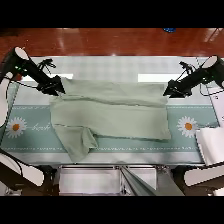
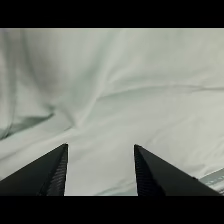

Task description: Fold the shirts.

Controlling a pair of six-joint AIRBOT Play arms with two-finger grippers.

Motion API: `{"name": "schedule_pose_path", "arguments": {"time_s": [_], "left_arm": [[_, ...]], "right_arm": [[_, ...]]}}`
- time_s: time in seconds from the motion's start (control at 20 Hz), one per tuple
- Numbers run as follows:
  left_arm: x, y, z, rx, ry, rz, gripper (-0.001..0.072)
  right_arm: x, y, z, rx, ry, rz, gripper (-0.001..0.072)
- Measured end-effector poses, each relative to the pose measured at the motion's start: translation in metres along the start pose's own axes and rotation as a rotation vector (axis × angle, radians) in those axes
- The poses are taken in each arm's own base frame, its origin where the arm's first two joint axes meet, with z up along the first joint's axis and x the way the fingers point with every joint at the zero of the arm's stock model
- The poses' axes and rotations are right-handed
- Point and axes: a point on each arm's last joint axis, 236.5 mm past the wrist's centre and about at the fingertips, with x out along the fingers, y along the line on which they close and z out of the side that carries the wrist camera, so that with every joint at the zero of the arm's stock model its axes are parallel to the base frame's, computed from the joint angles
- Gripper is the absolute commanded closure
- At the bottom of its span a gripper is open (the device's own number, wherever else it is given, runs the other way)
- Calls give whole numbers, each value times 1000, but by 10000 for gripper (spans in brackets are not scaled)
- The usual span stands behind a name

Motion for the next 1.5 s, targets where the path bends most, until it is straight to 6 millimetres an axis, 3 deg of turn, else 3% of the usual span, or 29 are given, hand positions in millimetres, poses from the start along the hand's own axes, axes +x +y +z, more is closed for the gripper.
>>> {"name": "schedule_pose_path", "arguments": {"time_s": [0.2,0.35,0.5,0.75,0.9,1.25,1.3,1.35,1.4,1.45,1.5], "left_arm": [[-39,19,-33,-67,-86,49,199],[-45,52,-84,-208,-160,56,199],[-25,70,-136,-377,-195,-29,199],[30,60,-197,-517,-122,-182,199],[56,42,-209,-528,-110,-266,200],[84,11,-195,-461,-154,-301,204],[87,7,-193,-443,-157,-294,245],[89,5,-190,-432,-165,-280,374],[91,6,-186,-427,-180,-262,624],[93,9,-181,-422,-201,-237,687],[92,9,-177,-413,-212,-228,687]], "right_arm": [[-41,-11,-16,31,-131,-48,299],[-48,-3,-49,69,-253,16,300],[-44,23,-82,80,-371,134,300],[-47,58,-112,77,-472,288,301],[-49,68,-119,71,-486,331,302],[-54,82,-122,79,-497,397,303],[-55,83,-122,83,-501,405,302],[-56,82,-121,86,-506,405,303],[-59,80,-118,95,-518,407,302],[-62,76,-116,106,-530,405,303],[-65,68,-115,126,-538,398,303]]}}
